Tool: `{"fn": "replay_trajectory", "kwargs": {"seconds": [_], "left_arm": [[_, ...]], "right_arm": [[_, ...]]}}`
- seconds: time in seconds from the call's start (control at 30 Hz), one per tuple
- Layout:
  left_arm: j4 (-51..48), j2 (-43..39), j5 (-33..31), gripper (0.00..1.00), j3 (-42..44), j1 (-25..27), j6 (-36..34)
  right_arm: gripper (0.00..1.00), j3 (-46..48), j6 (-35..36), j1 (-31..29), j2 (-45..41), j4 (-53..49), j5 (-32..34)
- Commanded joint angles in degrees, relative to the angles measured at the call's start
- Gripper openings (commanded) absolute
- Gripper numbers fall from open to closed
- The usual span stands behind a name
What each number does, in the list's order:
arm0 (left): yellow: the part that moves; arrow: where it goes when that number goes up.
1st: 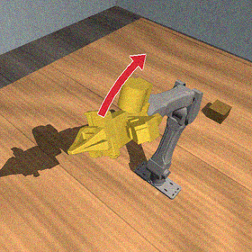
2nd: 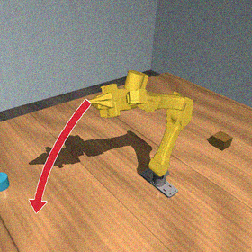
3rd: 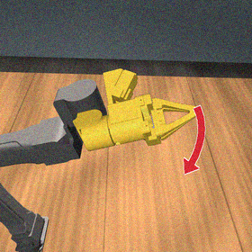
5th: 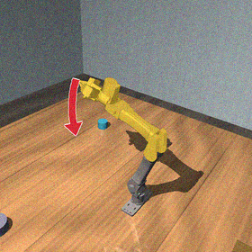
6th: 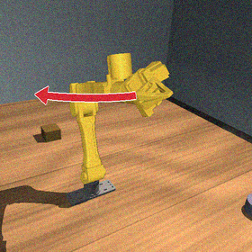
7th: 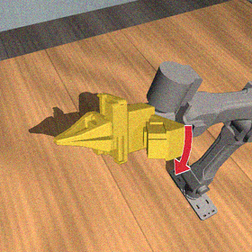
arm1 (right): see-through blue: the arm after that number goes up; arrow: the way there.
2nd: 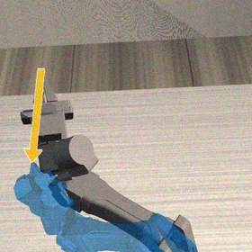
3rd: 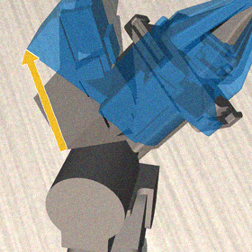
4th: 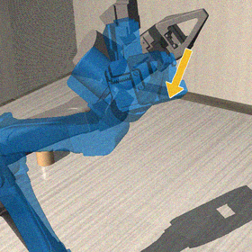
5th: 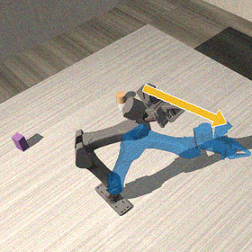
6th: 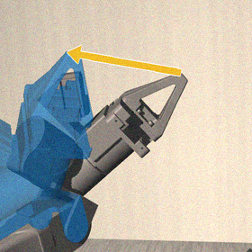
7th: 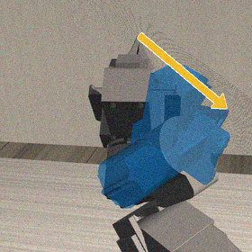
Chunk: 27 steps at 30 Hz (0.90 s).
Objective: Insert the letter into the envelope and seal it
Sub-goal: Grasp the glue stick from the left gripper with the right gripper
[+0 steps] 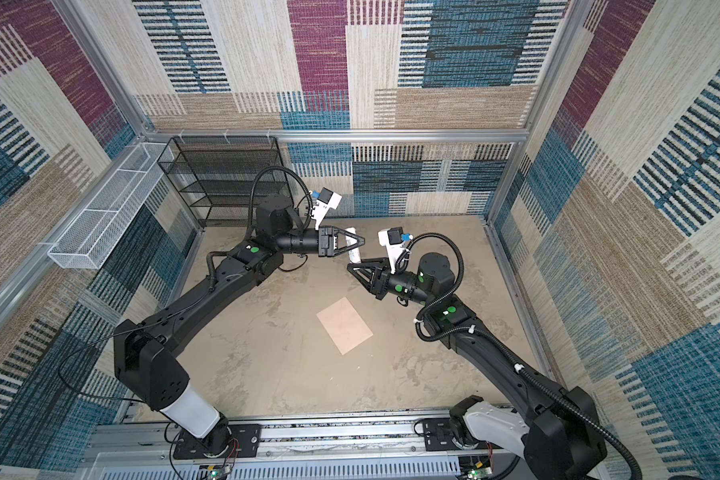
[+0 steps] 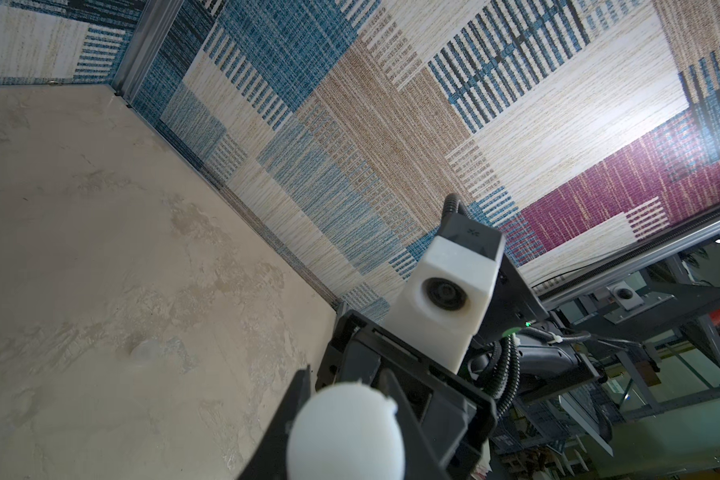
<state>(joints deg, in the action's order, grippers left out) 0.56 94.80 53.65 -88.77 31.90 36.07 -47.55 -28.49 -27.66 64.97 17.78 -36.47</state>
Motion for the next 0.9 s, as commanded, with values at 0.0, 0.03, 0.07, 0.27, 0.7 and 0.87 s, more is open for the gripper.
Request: {"fn": "replay_trajectory", "kwargs": {"seconds": [0.0,0.03,0.07,0.27,0.7,0.87], "left_arm": [[-0.5,0.0,0.4,0.0,-0.6,0.3,-1.8],[-0.8,0.0,0.2,0.0,-0.6,0.4,-2.0],[-1.2,0.0,-0.2,0.0,-0.6,0.4,-2.4],[-4.6,-0.3,-4.1,0.0,-1.3,0.5,-4.6],[-17.8,0.5,-28.1,0.0,-4.8,2.0,-6.1],[-20.1,2.4,-30.4,0.0,-7.4,2.8,-5.4]], "right_arm": [[0.24,-0.8,-0.3,0.0,0.1,1.7,-0.7],[0.22,-0.9,-0.3,0.0,0.1,1.6,-0.6],[0.21,-1.0,-0.1,0.0,0.1,1.4,-0.7],[0.15,-1.9,0.2,0.0,0.7,-0.1,0.0],[0.07,-9.2,7.6,-4.7,5.3,-8.4,22.9],[0.07,-12.6,11.2,-9.1,8.4,-11.6,33.6]]}}
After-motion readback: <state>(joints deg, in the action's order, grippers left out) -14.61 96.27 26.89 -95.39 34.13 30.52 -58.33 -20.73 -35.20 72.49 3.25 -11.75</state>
